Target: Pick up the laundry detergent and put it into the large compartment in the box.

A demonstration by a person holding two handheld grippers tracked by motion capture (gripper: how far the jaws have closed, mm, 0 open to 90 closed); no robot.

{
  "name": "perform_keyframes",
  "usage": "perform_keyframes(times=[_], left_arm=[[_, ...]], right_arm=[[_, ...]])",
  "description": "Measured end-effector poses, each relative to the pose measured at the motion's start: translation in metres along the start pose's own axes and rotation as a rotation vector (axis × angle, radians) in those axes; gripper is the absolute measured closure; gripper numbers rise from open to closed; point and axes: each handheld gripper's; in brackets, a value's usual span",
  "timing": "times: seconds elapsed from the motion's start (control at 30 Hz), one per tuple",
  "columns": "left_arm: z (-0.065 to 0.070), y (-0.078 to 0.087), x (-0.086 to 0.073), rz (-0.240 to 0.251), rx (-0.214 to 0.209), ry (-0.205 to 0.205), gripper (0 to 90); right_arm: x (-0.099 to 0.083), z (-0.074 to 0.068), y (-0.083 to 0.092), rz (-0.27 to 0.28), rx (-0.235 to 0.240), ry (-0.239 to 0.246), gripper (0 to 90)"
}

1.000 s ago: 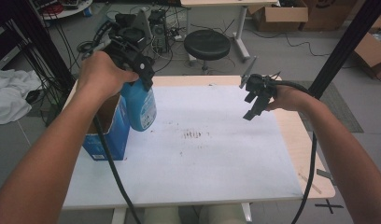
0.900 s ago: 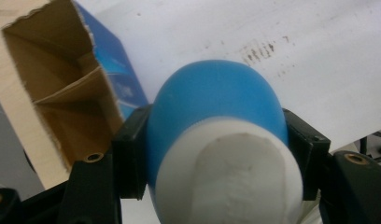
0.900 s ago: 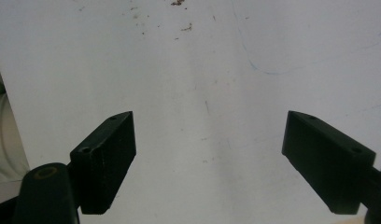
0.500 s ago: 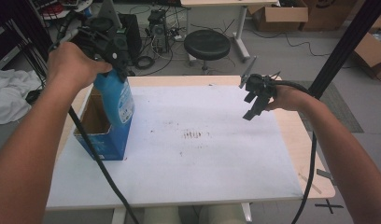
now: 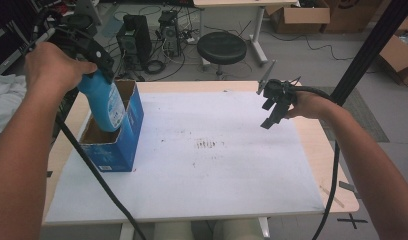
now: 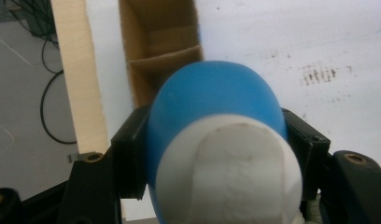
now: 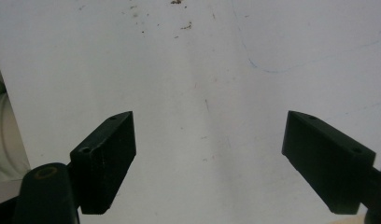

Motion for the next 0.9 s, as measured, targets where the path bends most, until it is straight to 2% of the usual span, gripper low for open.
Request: perform_keyframes(times=[0.13, 0.3, 0.6, 0.9], left_arm=[[-0.006, -0.005, -0.001, -0.007, 0.007, 0.012, 38.0], [-0.013, -0.016, -0.002, -0.015, 0.024, 0.023, 38.0], [-0.020, -0.047, -0.005, -0.032, 0.016, 0.031, 38.1], [-0.023, -0.073, -0.010, -0.024, 0.010, 0.035, 38.0]], right_arm=[[0.000, 0.000, -0.001, 0.002, 0.001, 0.010, 17.2], [0.000, 0.001, -0.001, -0.001, 0.000, 0.000, 17.2], [0.000, 0.002, -0.002, -0.007, 0.004, -0.008, 17.2], [0.001, 0.003, -0.004, -0.011, 0.006, -0.004, 17.2]])
Point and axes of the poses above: each handheld gripper's, and its own axes: y roughly backward along the jaws, x roughly out of its top, z roughly to its right, and after that the axes turned 6 degrees about x, right-handed
